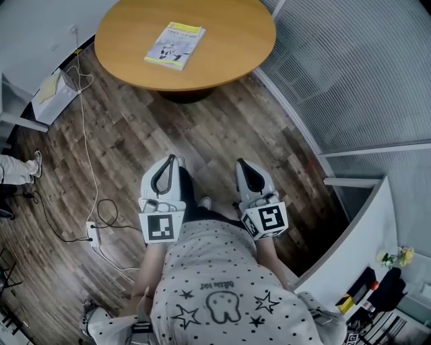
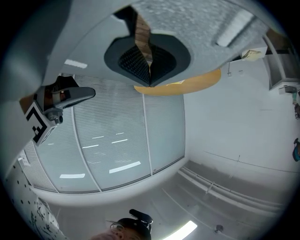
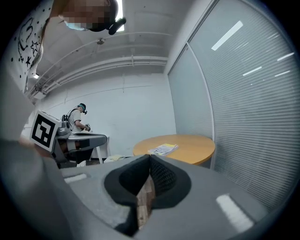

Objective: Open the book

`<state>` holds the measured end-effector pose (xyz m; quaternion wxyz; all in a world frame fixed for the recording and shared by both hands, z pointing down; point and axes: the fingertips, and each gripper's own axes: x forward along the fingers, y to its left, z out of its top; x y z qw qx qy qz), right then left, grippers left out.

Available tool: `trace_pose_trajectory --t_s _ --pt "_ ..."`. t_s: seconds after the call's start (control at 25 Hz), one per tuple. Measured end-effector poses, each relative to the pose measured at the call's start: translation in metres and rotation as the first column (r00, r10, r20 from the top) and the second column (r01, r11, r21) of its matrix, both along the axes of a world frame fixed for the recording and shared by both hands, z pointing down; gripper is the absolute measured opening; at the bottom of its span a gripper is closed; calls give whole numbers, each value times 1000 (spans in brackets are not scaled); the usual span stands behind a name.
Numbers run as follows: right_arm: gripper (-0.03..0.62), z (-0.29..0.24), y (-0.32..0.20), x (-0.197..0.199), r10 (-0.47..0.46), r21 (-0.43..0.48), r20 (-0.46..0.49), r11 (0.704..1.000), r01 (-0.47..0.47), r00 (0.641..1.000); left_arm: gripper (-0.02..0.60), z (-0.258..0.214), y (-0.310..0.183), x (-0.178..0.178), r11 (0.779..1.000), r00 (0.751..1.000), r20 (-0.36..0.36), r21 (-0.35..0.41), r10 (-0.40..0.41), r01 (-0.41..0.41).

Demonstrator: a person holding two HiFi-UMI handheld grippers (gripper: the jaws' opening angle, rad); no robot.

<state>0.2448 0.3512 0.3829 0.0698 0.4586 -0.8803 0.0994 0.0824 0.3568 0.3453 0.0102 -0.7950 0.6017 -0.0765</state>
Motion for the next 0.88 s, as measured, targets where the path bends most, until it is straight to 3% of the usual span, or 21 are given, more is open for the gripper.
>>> trace_pose_trajectory --t_s 0.44,0.56,0.88 --pt "5 -25 -113 -69 36 49 24 998 -37 999 11 -24 -113 -69 997 998 34 48 54 -55" --pt "5 -25 -134 -91 31 43 23 999 -32 999 9 -25 -136 -85 997 998 -10 36 66 -66" --pt "5 -23 -168 -131 24 50 1 998 -24 1000 9 -19 -168 -133 997 996 -45 5 72 -72"
